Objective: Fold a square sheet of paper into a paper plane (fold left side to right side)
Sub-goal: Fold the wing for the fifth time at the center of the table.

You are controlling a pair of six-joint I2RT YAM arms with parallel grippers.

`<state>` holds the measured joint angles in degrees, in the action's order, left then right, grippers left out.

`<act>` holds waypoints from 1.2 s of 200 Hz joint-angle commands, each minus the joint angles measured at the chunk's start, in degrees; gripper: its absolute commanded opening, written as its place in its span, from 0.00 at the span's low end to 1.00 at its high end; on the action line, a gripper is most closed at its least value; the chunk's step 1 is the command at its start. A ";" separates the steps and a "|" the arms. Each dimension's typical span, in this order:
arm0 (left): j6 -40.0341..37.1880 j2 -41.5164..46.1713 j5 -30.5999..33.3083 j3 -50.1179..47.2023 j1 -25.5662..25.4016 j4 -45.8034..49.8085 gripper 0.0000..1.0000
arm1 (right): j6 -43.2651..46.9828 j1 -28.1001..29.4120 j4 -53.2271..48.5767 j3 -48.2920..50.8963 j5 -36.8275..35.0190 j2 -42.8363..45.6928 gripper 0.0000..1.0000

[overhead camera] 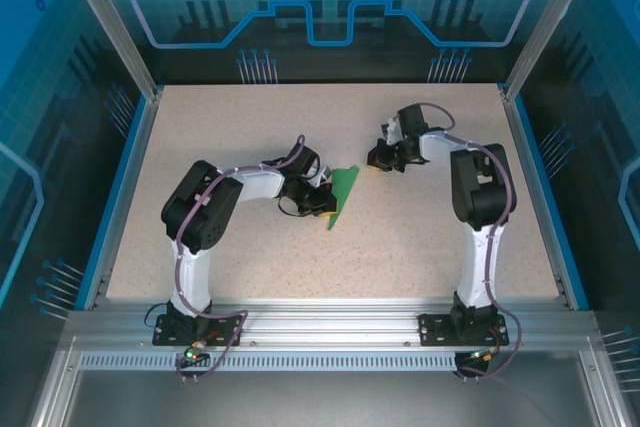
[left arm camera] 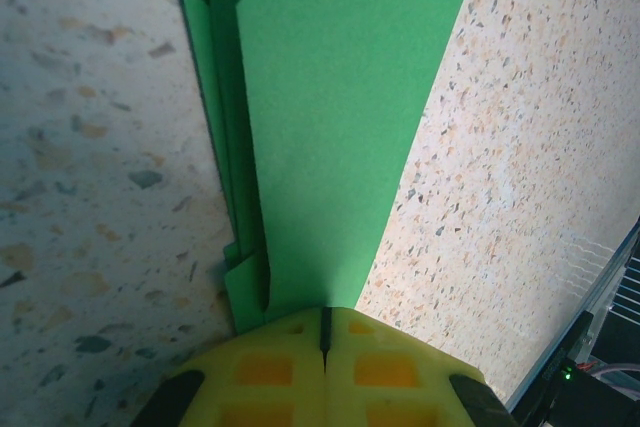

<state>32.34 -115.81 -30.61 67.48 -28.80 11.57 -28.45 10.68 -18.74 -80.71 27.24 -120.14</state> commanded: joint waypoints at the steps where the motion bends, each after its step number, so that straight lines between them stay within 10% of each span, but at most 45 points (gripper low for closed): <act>1: -1.84 -2.27 3.83 -0.73 -0.37 6.23 0.00 | -0.21 0.95 2.62 4.89 1.80 8.05 0.02; 85: -1.75 -1.61 4.01 -1.13 -0.30 6.00 0.00 | -10.14 11.31 12.83 14.35 6.66 6.41 0.02; 240: -0.91 8.06 -6.11 -3.40 -0.47 0.43 0.14 | -8.84 12.35 3.69 12.45 1.24 1.53 0.01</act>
<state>31.18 -106.48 -31.97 63.57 -28.80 11.51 -37.95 22.26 -11.53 -67.68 31.53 -116.51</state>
